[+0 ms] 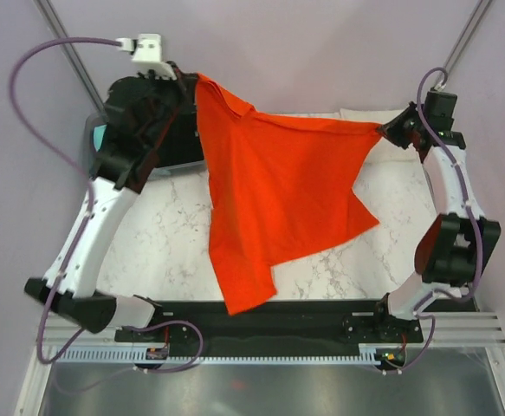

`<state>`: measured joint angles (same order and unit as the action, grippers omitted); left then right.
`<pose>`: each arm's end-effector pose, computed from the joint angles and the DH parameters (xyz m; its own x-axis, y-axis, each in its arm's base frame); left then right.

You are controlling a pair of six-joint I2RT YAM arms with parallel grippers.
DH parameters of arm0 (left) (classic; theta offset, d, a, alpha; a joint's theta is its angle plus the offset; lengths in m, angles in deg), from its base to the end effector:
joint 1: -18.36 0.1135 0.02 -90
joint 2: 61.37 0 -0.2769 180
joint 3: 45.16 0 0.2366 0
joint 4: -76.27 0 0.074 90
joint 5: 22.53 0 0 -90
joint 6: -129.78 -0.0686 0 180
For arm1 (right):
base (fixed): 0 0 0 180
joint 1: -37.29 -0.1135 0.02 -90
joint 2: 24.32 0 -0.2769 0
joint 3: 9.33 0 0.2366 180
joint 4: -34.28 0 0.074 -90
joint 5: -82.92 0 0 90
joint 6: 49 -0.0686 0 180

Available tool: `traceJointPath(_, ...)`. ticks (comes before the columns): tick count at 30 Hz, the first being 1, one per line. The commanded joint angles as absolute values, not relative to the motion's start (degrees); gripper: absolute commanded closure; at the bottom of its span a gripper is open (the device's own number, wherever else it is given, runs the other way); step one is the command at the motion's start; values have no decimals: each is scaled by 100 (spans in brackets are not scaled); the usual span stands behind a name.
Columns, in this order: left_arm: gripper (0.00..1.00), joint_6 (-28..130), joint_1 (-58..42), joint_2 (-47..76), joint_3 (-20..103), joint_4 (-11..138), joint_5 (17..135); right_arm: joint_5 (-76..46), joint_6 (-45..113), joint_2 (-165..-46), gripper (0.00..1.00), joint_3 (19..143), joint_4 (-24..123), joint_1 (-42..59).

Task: Fold and stack the t-shirts
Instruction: Flatten the tshirt out

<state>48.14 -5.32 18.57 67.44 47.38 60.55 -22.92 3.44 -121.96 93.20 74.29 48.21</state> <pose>0.2896 -0.1180 0.5232 0.0176 -0.1653 -0.9861 0.2943 0.9434 -0.1529 0.4032 -0.0587 0.3276 -0.4703 0.6880 -0.5527 0.3150 0.7159 0.6231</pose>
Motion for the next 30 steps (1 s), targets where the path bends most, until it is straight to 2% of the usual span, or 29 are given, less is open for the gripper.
traceJointPath(1,98,5243,-475,1089,7254,4963,6114,-2562,-109,-10935,100,9800,7297,4766)
traceJointPath(11,98,5033,-475,-985,7666,4691,5640,-2624,-180,-9034,100,10819,7235,4766)
traceJointPath(18,98,5024,-484,-1373,8625,4260,5534,-2571,-312,-8242,100,11127,6699,4766)
traceJointPath(23,98,4875,-484,-1180,8827,4242,5534,-2492,-356,-8232,100,11128,6611,4757)
traceJointPath(28,98,4445,-484,-978,8021,4268,5315,-2335,-295,-8242,100,10147,6655,4757)
traceJointPath(30,98,4348,-484,-907,7213,4444,5158,-2238,-102,-8267,100,9697,6629,4723)
